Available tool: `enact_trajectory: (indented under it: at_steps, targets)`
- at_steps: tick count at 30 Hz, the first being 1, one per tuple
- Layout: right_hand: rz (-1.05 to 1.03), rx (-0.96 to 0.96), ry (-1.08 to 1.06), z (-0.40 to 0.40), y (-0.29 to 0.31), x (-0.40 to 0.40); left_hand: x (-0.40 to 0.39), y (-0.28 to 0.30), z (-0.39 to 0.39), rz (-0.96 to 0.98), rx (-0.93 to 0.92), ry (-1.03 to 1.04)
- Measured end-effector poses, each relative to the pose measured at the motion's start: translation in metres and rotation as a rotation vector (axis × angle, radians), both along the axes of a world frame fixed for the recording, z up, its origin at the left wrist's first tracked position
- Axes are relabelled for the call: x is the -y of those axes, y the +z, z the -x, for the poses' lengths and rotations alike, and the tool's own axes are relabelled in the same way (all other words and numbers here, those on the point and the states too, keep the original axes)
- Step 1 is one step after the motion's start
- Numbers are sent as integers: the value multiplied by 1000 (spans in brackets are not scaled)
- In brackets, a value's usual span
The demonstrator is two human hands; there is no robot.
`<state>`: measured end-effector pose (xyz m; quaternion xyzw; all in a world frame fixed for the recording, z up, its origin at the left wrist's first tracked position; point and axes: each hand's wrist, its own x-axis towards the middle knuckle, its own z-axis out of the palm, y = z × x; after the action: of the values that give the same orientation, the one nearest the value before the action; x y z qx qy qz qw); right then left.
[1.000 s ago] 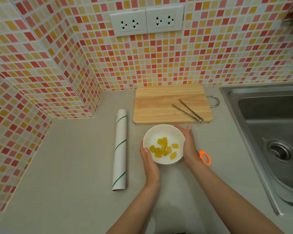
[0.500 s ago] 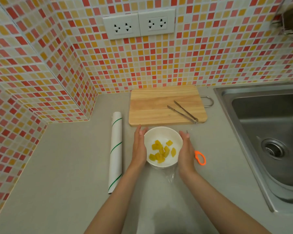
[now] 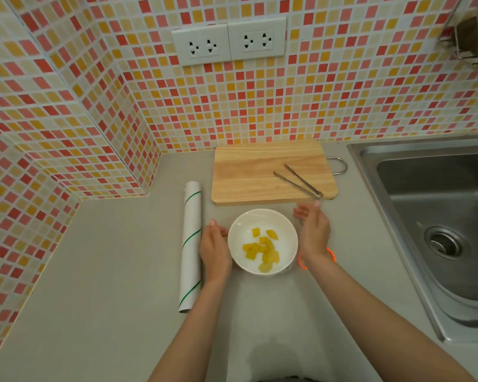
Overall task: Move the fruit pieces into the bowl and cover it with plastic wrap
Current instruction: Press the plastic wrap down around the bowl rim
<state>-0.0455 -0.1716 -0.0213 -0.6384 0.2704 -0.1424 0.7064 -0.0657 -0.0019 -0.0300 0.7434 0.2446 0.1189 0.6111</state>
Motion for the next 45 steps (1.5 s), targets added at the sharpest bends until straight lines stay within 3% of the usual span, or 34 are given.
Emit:
enact_trajectory:
  at_steps: [2,6,11,16,21,27,36,42,45]
  targets:
    - [-37,11,-28,19,-9,-2,-3,0,-6,50,14,-79]
    - [-93,42,145,50,-20,-21,7,-1,-13,202,-32,-332]
    - [-112,60,131,40,-22,-28,20,-6,-8,525,-86,-271]
    - [-168,8,231,22,-17,-20,23,-3,1,567,-75,-180]
    - [-80,11,228,11,-10,-5,13,-1,-3,542,-33,-90]
    - [-100,2,268,10,-8,-13,20,7,-20,503,5,-274]
    - [-43,-2,220,1,-11,-18,25,8,-26,387,-5,-216]
    - [-211,-45,290,0,-5,-12,23,11,-27,636,-90,-185]
    - [-251,-89,338,-3,-4,-8,19,10,-27,670,-92,-229]
